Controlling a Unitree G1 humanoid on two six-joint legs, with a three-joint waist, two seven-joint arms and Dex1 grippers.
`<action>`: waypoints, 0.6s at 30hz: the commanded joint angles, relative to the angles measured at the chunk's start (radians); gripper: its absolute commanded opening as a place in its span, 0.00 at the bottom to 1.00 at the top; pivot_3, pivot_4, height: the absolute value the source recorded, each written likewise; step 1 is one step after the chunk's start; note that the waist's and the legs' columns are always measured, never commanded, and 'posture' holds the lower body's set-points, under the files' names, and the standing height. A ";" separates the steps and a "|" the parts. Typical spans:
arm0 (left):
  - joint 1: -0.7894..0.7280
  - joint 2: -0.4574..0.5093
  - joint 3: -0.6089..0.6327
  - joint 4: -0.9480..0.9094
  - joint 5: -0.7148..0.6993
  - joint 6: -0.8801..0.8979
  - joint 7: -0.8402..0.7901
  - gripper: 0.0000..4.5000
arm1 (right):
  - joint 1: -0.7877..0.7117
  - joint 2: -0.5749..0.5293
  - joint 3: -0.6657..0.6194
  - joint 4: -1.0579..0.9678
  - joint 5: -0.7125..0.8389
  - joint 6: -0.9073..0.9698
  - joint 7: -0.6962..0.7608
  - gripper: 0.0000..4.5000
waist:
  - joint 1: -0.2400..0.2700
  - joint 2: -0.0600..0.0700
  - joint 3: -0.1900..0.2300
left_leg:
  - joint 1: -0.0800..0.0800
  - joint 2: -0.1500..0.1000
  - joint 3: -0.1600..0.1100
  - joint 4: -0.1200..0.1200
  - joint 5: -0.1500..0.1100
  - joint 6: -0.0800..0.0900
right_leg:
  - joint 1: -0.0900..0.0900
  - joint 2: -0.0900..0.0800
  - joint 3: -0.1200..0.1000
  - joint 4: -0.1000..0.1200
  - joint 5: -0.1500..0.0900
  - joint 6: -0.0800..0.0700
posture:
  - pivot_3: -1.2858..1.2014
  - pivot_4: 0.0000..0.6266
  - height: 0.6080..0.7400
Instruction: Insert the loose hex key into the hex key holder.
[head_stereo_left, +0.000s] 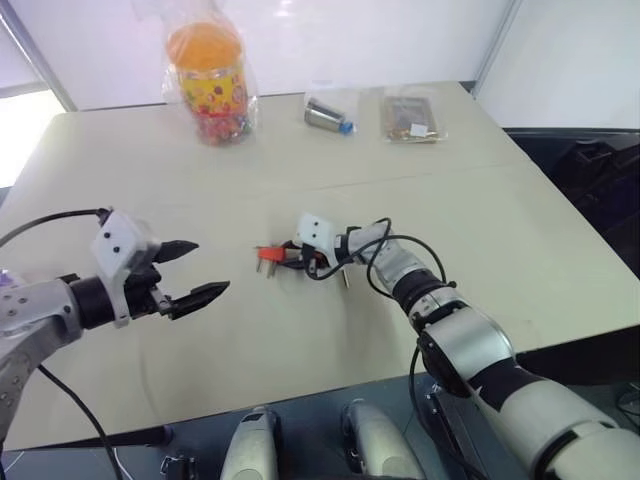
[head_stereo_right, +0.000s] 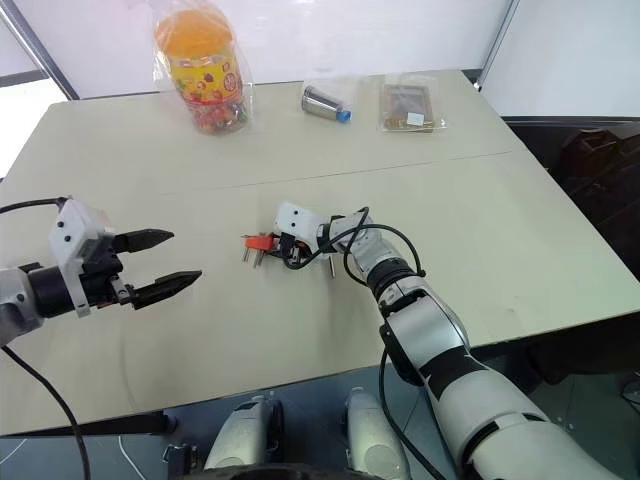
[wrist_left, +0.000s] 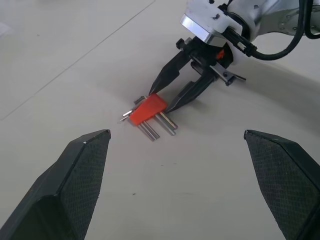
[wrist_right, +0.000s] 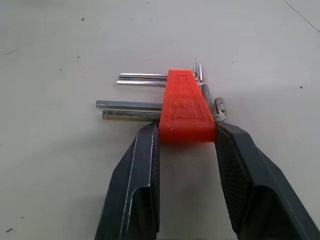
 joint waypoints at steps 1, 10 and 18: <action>-0.017 -0.008 0.022 -0.012 -0.003 -0.016 0.017 1.00 | -0.010 -0.053 0.039 -0.051 -0.092 -0.124 -0.123 0.22 | 0.000 0.000 0.000 | 0.000 0.000 0.000 0.000 0.000 0.000 | 0.000 0.000 0.000 0.000 0.000 0.000 | 0.52 0.24 1.00; -0.280 -0.079 -0.098 0.146 -0.044 -0.015 0.021 1.00 | 0.023 -0.312 0.117 -0.460 -0.439 -0.596 -0.594 0.22 | 0.011 0.000 0.000 | -0.003 -0.002 0.001 0.000 0.001 -0.001 | -0.003 -0.001 0.001 0.000 0.000 0.000 | 0.52 0.24 1.00; -0.605 -0.187 -0.184 0.340 -0.139 0.021 -0.031 1.00 | -0.055 -0.433 0.051 -0.627 -0.429 -0.694 -0.667 0.22 | 0.008 -0.001 0.001 | -0.004 -0.002 0.000 0.002 0.001 -0.002 | -0.003 0.000 0.001 0.002 0.000 0.001 | 0.52 0.24 1.00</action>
